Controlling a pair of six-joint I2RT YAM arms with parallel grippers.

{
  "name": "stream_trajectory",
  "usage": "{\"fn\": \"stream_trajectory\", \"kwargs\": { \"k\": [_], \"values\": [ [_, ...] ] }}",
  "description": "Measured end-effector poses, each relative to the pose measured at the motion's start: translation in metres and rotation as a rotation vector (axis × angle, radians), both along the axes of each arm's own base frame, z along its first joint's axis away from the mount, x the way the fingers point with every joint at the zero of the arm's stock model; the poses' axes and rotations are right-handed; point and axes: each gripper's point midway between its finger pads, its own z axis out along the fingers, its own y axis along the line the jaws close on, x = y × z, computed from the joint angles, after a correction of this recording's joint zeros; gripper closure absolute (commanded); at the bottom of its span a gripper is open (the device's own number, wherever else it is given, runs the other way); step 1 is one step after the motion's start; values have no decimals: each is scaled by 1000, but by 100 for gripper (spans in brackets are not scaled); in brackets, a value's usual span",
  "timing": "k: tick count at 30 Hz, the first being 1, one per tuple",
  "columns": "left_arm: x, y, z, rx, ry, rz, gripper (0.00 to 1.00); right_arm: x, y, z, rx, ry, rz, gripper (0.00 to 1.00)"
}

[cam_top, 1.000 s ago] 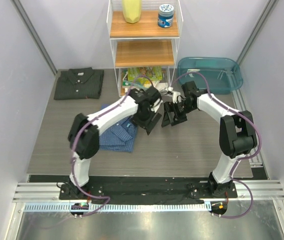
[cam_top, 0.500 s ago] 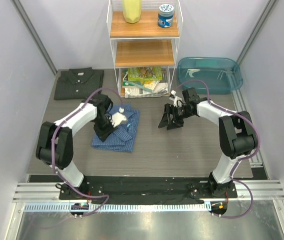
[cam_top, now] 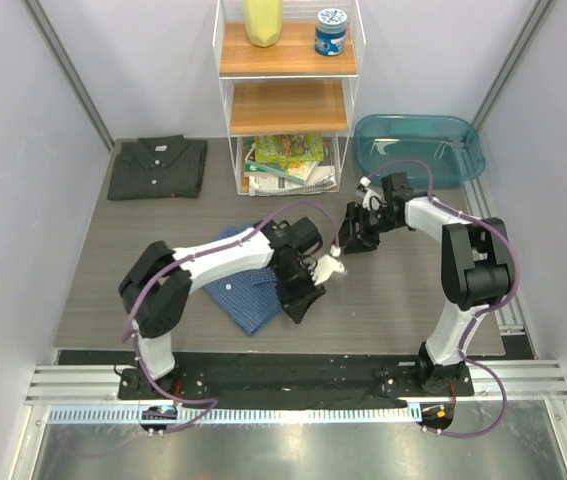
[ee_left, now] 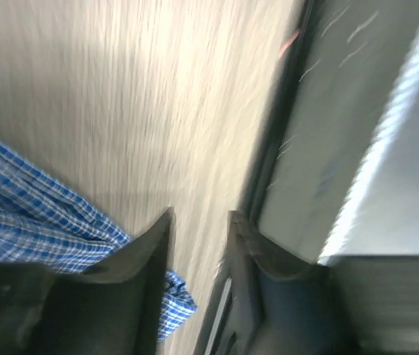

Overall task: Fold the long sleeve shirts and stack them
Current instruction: Fold the shirt

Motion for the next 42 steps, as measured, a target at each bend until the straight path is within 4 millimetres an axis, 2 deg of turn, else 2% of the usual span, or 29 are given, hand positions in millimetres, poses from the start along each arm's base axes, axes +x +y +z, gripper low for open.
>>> {"fn": "stream_trajectory", "kwargs": {
  "k": [2, 4, 6, 8, 10, 11, 13, 14, 17, 20, 22, 24, 27, 28, 30, 31, 33, 34, 36, 38, 40, 42],
  "values": [
    [1, -21, 25, -103, 38, 49, 46, 5, 9, -2, -8, -7, 26, 39],
    [30, -15, 65, -231, 43, 174, 44, 8, 21, -5, -21, -23, 66, 38],
    [72, 17, 97, -324, -9, 334, 47, 8, 38, -6, -30, -36, 114, 37],
    [116, 66, 119, -362, -112, 498, 50, 6, 58, -8, -34, -47, 168, 38],
    [147, 114, 122, -337, -205, 608, 53, 2, 76, -11, -37, -54, 220, 38],
    [155, 131, 118, -310, -227, 637, 55, -1, 84, -13, -41, -57, 244, 37],
    [166, 164, 94, -216, -240, 655, 56, -12, 95, -16, -48, -55, 287, 39],
    [168, 171, 84, -186, -230, 651, 57, -16, 97, -16, -50, -52, 300, 39],
    [169, 195, 36, -64, -174, 598, 60, -21, 100, -17, -51, -46, 316, 39],
    [152, 209, -9, 38, -87, 547, 68, -25, 100, -16, -44, -35, 331, 38],
    [135, 214, -27, 78, -29, 520, 72, -32, 96, -18, -55, -20, 352, 38],
    [121, 215, -34, 90, 6, 495, 74, -41, 91, -20, -74, 2, 379, 39],
    [97, 209, -35, 100, 30, 448, 77, -50, 81, -25, -111, 18, 413, 39],
    [81, 201, -34, 113, 35, 403, 76, -51, 77, -27, -121, 24, 419, 39],
    [51, 176, -30, 127, 46, 295, 74, -51, 67, -27, -133, 34, 421, 41],
    [37, 162, -27, 126, 49, 232, 69, -51, 63, -27, -140, 36, 424, 41],
    [12, 129, -19, 107, 42, 127, 61, -35, 42, -24, -148, 30, 377, 43],
    [6, 120, -14, 94, 44, 109, 57, -29, 36, -22, -150, 19, 364, 43],
    [6, 111, -1, 61, 34, 127, 49, -16, 23, -16, -156, -15, 339, 44],
    [22, 110, 14, 11, 21, 193, 46, -10, 13, -8, -161, -49, 327, 47],
    [47, 119, 32, -55, 8, 301, 42, -10, 11, 3, -158, -88, 337, 48],
    [75, 139, 49, -108, -24, 428, 42, -12, 18, 15, -140, -128, 355, 49]
  ]
}}
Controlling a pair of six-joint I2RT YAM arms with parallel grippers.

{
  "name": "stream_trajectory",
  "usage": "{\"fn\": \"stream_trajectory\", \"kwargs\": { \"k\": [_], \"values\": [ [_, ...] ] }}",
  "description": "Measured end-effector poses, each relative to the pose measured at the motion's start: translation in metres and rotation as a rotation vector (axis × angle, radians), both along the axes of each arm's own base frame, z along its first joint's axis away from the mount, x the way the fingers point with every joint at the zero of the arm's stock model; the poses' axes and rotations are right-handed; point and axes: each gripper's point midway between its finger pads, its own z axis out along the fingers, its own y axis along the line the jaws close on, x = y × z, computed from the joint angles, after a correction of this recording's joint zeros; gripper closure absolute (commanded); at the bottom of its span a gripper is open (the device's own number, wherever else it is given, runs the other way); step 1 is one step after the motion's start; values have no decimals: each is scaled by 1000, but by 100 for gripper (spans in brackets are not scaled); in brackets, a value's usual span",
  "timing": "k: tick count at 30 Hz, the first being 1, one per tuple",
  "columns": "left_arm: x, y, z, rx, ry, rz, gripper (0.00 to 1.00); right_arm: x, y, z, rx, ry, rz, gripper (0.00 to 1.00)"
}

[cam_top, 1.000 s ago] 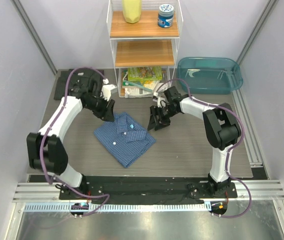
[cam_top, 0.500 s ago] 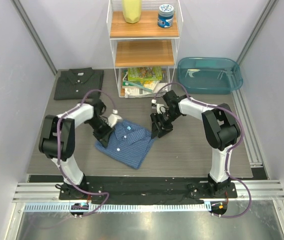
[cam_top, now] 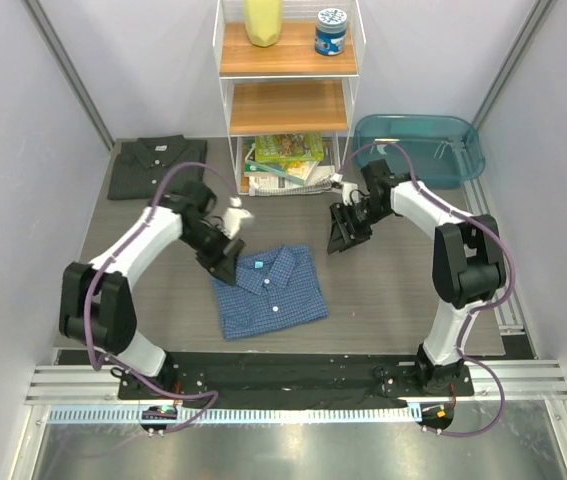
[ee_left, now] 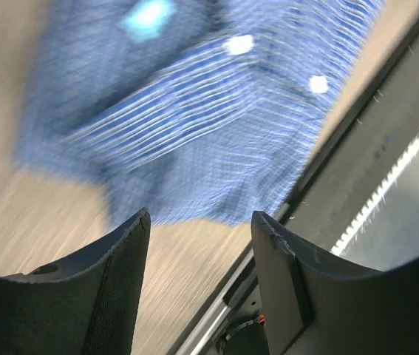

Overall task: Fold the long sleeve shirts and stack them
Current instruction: Fold the shirt

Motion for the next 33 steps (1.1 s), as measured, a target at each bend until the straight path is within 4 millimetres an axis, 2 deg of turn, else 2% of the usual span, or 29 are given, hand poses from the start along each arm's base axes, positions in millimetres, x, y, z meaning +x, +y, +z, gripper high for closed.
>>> {"fn": "stream_trajectory", "kwargs": {
  "k": [3, 8, 14, 22, 24, 25, 27, 29, 31, 33],
  "values": [
    [18, 27, 8, -7, -16, 119, 41, -2, 13, 10, 24, -36, 32, 49],
    [25, 49, -5, 26, 35, 199, 42, -1, 41, 12, 43, -68, 85, 50],
    [24, 54, -33, 53, 150, 225, 43, -4, 65, -2, 36, -66, 126, 49],
    [24, 49, -45, 37, 217, 243, 46, -5, 73, -18, 5, -59, 138, 49],
    [25, 47, -48, 30, 229, 246, 51, -3, 73, -21, -2, -61, 133, 54],
    [25, 46, -49, 26, 234, 250, 54, -2, 73, -23, -4, -62, 131, 66],
    [26, 44, -50, 14, 244, 257, 67, -1, 74, -26, -8, -55, 124, 83],
    [27, 42, -50, 2, 248, 262, 80, 0, 74, -29, -8, -47, 117, 97],
    [28, 39, -49, -12, 250, 266, 85, 0, 74, -29, -7, -41, 111, 99],
    [29, 37, -46, -27, 253, 267, 94, 0, 75, -27, -4, -43, 109, 99]
  ]
}}
